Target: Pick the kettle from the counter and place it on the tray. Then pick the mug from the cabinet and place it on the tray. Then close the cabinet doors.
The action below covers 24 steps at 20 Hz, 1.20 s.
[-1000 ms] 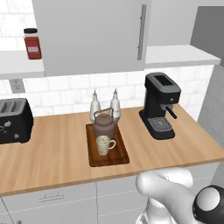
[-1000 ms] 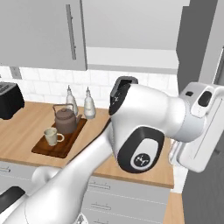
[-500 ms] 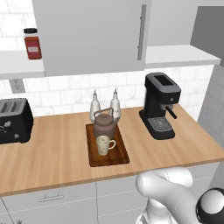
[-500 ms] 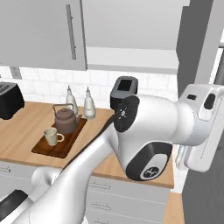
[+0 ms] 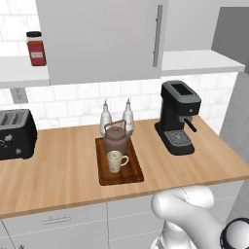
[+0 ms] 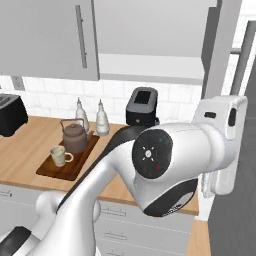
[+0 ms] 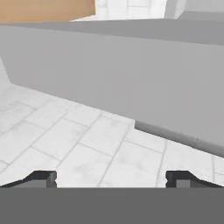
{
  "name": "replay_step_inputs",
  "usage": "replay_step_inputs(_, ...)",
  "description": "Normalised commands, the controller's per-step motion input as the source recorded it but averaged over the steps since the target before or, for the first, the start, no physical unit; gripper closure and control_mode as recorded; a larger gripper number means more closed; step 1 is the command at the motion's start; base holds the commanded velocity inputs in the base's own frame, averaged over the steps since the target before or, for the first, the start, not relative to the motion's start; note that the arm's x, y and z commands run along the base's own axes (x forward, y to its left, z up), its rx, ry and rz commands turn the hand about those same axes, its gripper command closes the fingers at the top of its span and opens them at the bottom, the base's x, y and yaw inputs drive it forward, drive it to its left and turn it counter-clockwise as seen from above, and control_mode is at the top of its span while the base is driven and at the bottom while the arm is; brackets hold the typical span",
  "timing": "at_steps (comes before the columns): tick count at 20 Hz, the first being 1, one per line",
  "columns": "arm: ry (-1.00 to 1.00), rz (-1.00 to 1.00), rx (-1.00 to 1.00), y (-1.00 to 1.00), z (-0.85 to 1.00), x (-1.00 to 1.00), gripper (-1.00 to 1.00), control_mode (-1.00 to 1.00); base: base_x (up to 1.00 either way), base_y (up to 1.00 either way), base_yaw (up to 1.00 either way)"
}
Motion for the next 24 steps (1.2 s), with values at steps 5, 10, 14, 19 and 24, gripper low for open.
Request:
replay_step_inputs(5,0.0,0.27,0.0,0.43,0.0,0.14,-1.0,-1.0,0.0,0.0,0.0)
replay_step_inputs(10,0.0,0.28,0.0,0.45,0.0,0.16,-1.0,-1.0,0.0,0.0,0.0)
replay_step_inputs(14,0.0,0.32,0.0,0.56,0.0,0.06,-1.0,-1.0,0.0,0.0,0.0)
replay_step_inputs(19,0.0,0.3,0.0,0.55,0.0,0.16,-1.0,-1.0,0.0,0.0,0.0)
replay_step_inputs(24,0.0,0.24,0.0,0.61,0.0,0.42,-1.0,-1.0,0.0,0.0,0.0)
